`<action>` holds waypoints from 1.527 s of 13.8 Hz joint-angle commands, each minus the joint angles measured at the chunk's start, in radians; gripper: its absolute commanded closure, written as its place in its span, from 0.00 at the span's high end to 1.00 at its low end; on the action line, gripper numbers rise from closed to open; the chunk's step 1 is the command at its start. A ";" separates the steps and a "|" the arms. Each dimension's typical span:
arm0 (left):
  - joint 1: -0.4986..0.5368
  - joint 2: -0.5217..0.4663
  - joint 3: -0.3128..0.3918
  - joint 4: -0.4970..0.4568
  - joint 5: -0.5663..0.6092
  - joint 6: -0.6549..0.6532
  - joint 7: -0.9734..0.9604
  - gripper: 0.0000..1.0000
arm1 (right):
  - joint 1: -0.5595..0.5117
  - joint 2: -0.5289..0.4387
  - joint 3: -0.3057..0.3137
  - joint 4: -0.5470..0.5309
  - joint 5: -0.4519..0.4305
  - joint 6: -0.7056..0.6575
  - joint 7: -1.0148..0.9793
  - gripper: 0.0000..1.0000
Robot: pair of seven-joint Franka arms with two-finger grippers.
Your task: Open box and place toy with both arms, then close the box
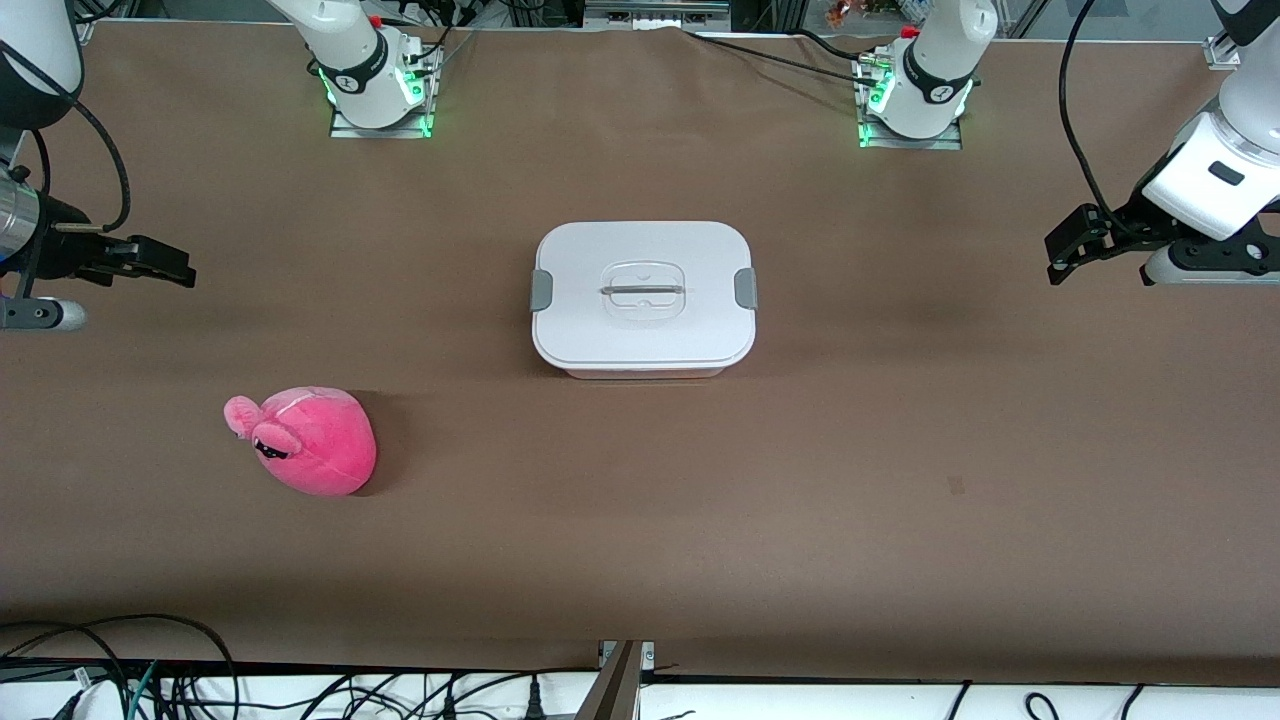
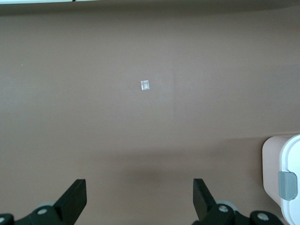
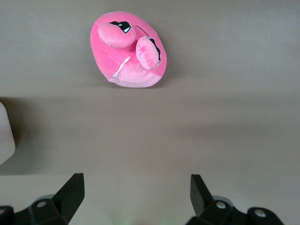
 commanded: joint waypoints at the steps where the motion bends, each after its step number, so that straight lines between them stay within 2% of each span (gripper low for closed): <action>1: 0.004 0.009 -0.003 0.024 -0.032 -0.016 0.019 1.00 | -0.005 0.026 0.006 0.025 0.005 -0.015 -0.004 1.00; 4: -0.019 0.035 -0.017 0.024 -0.035 -0.063 0.018 1.00 | -0.002 0.055 0.006 0.024 -0.008 -0.007 -0.007 1.00; 7: -0.020 0.076 -0.040 0.023 -0.125 -0.074 0.019 1.00 | -0.009 0.124 0.004 0.024 0.002 0.003 -0.009 1.00; 8: -0.020 0.089 -0.071 0.023 -0.145 -0.088 0.018 1.00 | -0.009 0.135 0.004 0.024 0.002 0.005 -0.009 1.00; 10: -0.020 0.121 -0.179 0.024 -0.141 -0.091 0.021 1.00 | 0.006 0.164 0.006 0.018 0.005 0.051 0.044 1.00; 12: -0.028 0.156 -0.288 0.026 -0.152 -0.084 0.024 1.00 | 0.007 0.205 0.007 0.016 0.008 0.088 0.214 1.00; 14: -0.055 0.252 -0.388 0.087 -0.149 -0.042 0.037 1.00 | 0.006 0.247 0.007 0.009 0.014 0.138 0.293 1.00; 15: -0.093 0.324 -0.416 0.134 -0.144 -0.034 0.054 1.00 | 0.006 0.256 0.007 -0.007 0.037 0.161 0.345 1.00; 18: -0.216 0.524 -0.418 0.277 -0.144 0.019 0.229 1.00 | 0.023 0.266 0.009 -0.068 0.041 0.255 0.492 1.00; 21: -0.236 0.563 -0.416 0.277 -0.126 0.113 0.445 1.00 | 0.026 0.276 0.009 -0.120 0.041 0.365 0.557 1.00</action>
